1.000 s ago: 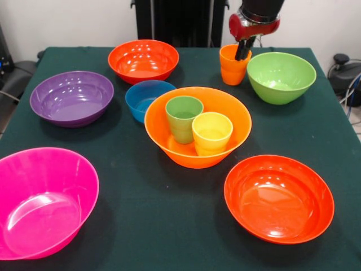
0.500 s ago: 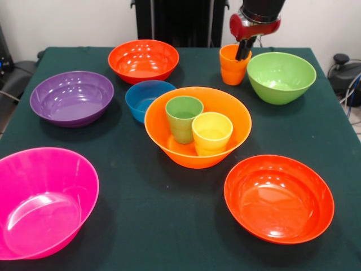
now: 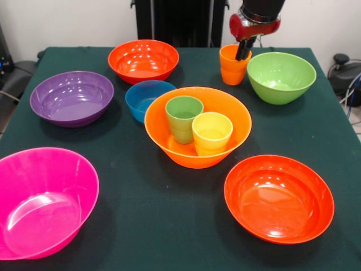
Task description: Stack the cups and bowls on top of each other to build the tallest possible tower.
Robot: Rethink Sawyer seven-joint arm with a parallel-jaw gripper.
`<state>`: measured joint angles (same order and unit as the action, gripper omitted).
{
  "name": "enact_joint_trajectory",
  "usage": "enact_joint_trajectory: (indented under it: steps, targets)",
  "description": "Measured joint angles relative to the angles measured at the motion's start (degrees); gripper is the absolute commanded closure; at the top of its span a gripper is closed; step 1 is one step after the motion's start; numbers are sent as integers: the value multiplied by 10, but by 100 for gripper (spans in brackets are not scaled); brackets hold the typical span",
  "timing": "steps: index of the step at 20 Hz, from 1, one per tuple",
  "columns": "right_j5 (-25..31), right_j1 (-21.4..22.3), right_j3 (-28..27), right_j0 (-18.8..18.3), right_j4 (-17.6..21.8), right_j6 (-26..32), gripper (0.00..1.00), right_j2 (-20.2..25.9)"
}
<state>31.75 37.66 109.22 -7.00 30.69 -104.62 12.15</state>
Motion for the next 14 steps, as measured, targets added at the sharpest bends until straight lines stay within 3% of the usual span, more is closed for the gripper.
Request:
enact_joint_trajectory:
  steps: [6, 7, 14]
  targets:
    - [1, 4, 0, 0, 0, 0, 100, 0]
    - [1, 5, 0, 0, 0, 0, 0, 0]
    - [1, 7, 0, 5, 0, 0, 0, -2]
